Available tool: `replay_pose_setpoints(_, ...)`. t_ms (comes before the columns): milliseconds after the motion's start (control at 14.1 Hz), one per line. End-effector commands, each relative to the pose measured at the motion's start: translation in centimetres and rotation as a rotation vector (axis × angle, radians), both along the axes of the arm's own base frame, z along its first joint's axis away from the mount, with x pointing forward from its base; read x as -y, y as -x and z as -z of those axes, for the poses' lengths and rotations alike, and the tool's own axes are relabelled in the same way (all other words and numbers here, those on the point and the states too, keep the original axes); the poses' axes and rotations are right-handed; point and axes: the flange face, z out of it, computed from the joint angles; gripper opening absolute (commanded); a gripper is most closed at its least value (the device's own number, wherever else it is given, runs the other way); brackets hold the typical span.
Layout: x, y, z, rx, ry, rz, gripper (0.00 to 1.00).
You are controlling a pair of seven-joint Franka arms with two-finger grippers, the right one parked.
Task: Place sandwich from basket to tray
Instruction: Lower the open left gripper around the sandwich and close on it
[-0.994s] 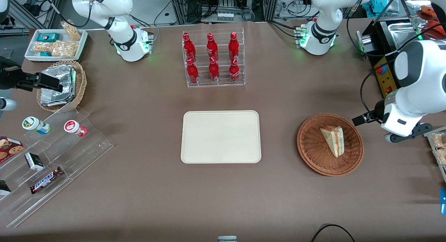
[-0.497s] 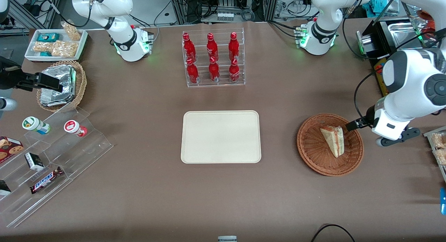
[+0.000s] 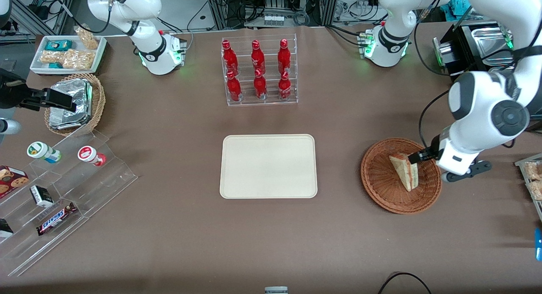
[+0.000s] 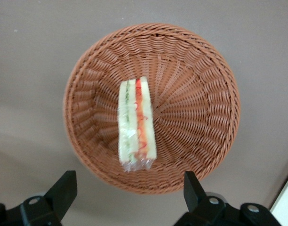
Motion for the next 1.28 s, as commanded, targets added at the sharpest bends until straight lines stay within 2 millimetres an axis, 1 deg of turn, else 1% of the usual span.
replay_pose_setpoints(0, 0.3, -0.2, 4.6, 0.025, 0.01, -0.063, 1.0)
replay_pose_setpoints(142, -0.3, 0.3, 7.0, 0.034, 0.015, -0.074, 1.0)
replay_pose_setpoints(213, -0.4, 0.6, 7.7, 0.024, 0.014, -0.077, 1.0)
replay_pose_setpoints(497, -0.9, 1.2, 8.7, 0.001, 0.011, -0.094, 1.0)
replay_pose_setpoints(568, -1.7, 1.5, 9.8, -0.02, 0.011, -0.109, 1.0)
replay_pose_setpoints(639, -1.9, 1.6, 10.4, -0.03, 0.009, -0.125, 1.0)
replay_pose_setpoints(852, -1.9, 2.0, 11.9, -0.058, 0.001, -0.191, 1.0)
replay_pose_setpoints(923, -1.8, 2.1, 12.3, -0.066, 0.0, -0.195, 0.98)
replay_pose_setpoints(1065, -1.8, 2.1, 12.3, -0.066, 0.0, -0.198, 0.65)
replay_pose_setpoints(1136, -1.8, 2.2, 12.2, -0.07, -0.002, -0.201, 0.46)
replay_pose_setpoints(1207, -1.7, 2.3, 11.9, -0.075, -0.004, -0.201, 0.32)
